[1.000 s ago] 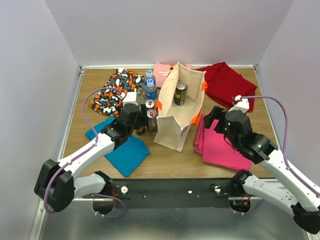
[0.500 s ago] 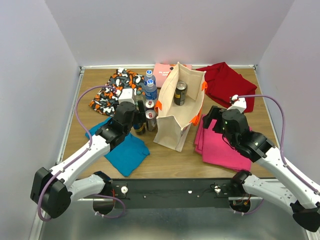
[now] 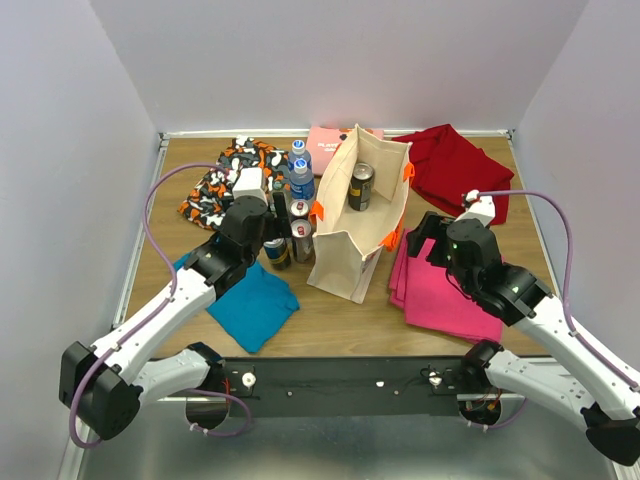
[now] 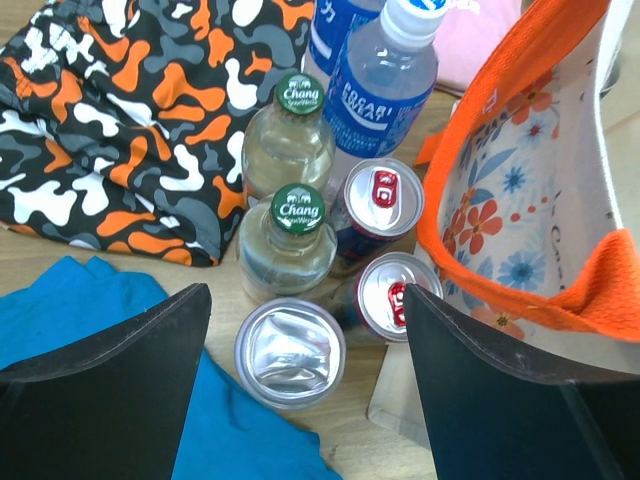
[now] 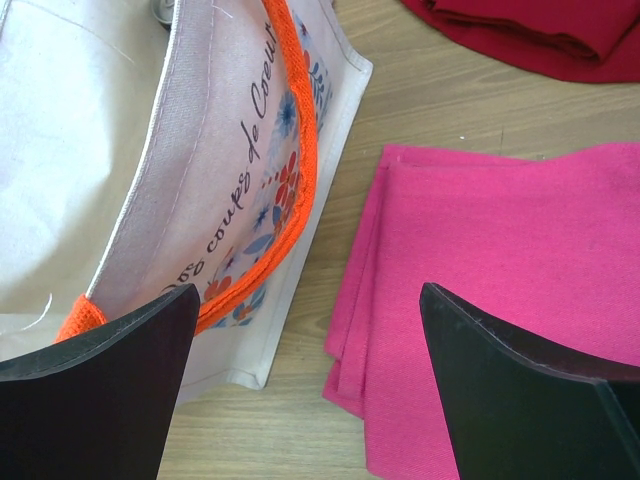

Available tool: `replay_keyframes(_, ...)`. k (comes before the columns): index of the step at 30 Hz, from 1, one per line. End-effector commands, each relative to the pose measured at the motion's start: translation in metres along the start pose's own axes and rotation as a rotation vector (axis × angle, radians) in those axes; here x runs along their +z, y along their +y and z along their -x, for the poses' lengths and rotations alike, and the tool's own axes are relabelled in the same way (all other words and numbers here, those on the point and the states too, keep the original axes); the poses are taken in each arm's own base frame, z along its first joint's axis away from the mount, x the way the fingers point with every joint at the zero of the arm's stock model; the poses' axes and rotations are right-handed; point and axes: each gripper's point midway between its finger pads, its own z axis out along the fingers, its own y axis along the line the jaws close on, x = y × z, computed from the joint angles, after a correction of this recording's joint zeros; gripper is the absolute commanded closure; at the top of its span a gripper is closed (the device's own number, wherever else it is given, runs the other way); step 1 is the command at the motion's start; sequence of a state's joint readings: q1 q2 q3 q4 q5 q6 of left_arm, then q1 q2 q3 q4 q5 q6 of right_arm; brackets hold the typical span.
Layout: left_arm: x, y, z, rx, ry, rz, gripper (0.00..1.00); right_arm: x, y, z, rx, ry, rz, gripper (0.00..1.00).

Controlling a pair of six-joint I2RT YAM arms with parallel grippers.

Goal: Take the beverage out of the canvas bag
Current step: Place the drink at the center of the board, then take out the drink from the canvas bag.

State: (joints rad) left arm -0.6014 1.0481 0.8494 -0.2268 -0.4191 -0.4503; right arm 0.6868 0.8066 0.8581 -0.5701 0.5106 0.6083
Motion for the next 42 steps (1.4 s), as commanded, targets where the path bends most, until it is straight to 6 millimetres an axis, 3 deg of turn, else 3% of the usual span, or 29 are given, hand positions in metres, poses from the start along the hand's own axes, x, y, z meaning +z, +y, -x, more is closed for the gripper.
replay_keyframes(1,-0.006,0.001,0.024,-0.002,-0.049,0.016,0.14,-0.003,-0.002,0.009,0.005,-0.028,-0.008,0.0)
replay_keyframes(9,-0.019,-0.008,0.058,-0.005,-0.104,-0.014,0.14,-0.004,-0.002,0.008,0.016,-0.032,-0.002,0.0)
replay_keyframes(20,-0.026,-0.047,0.105,0.028,-0.146,-0.159,0.12,-0.009,-0.007,0.006,0.039,-0.04,0.001,0.0)
replay_keyframes(30,-0.016,-0.118,0.102,0.086,-0.01,-0.439,0.13,-0.012,-0.011,0.01,0.037,-0.051,-0.018,0.0)
replay_keyframes(34,-0.02,-0.157,0.099,0.165,0.046,-0.566,0.13,-0.014,-0.015,0.009,0.037,-0.052,-0.028,0.0)
replay_keyframes(35,-0.029,-0.173,0.108,0.196,0.028,-0.61,0.14,-0.014,-0.016,0.009,0.035,-0.052,-0.032,0.0)
replay_keyframes(36,-0.025,-0.182,0.096,0.227,0.069,-0.63,0.13,-0.014,-0.017,0.009,0.035,-0.053,-0.036,0.0)
replay_keyframes(38,-0.03,-0.208,0.093,0.276,0.087,-0.707,0.15,-0.015,-0.018,0.008,0.037,-0.053,-0.039,0.0)
replay_keyframes(42,-0.037,-0.24,0.08,0.328,0.159,-0.845,0.15,-0.016,-0.019,0.008,0.042,-0.056,-0.04,0.0)
